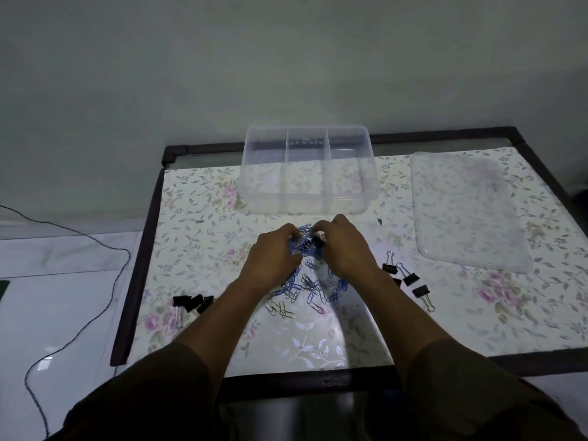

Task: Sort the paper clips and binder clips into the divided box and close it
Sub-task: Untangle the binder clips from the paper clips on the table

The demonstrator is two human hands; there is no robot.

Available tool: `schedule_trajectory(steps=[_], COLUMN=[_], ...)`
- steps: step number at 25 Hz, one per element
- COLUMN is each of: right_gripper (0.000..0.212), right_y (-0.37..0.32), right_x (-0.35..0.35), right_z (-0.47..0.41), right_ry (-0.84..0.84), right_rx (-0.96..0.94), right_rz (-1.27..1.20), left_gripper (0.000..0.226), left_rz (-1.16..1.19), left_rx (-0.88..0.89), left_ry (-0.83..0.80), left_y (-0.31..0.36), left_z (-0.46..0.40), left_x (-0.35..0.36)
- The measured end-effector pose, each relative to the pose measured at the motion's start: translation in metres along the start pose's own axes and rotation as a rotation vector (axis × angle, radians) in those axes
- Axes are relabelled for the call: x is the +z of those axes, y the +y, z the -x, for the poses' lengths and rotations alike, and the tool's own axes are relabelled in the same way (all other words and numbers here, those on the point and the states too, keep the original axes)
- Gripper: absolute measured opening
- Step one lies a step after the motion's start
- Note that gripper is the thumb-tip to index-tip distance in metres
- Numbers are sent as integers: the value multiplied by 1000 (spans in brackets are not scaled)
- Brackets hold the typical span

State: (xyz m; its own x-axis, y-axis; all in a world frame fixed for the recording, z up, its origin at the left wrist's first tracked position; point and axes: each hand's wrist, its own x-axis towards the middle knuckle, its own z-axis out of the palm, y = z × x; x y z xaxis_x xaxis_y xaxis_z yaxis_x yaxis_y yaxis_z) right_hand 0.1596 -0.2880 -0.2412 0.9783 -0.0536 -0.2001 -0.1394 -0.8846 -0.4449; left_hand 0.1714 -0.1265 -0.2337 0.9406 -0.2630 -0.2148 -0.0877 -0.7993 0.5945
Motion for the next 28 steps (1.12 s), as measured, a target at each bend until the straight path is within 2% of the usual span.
schedule_trajectory(steps=[5, 7, 10, 13, 15, 18, 20, 24, 28], right_gripper=[17, 12, 11, 16, 18, 19, 21, 21, 23], right_y=[7, 7, 4, 4, 6, 10, 14, 18, 22], right_x=[3, -3, -12, -19, -21, -24, -25, -27, -27], right_z=[5, 6, 6, 6, 10, 16, 18, 20, 21], right_ry=[-11, 24, 98, 94, 70, 39, 27, 12, 7], right_rx=[-63, -59, 15, 105, 120, 107, 104, 107, 96], right_rz=[82, 21, -172, -289, -302, -277, -272, -281, -274], left_gripper=[49, 39, 12, 15, 8, 26, 23, 29, 39], left_rz=[-84, -153, -202, -177, -210, -355, -391, -352, -267], left_rx=[90, 135, 135, 135, 155, 218, 243, 215, 175], left_ry=[-30, -69, -74, -50, -72, -178, -171, -111, -131], left_y=[-1, 3, 2, -5, -4, 1, 1, 0, 1], left_z=[-6, -4, -2, -6, -5, 0, 0, -3, -2], left_x=[2, 4, -2, -8, -8, -1, 4, 5, 3])
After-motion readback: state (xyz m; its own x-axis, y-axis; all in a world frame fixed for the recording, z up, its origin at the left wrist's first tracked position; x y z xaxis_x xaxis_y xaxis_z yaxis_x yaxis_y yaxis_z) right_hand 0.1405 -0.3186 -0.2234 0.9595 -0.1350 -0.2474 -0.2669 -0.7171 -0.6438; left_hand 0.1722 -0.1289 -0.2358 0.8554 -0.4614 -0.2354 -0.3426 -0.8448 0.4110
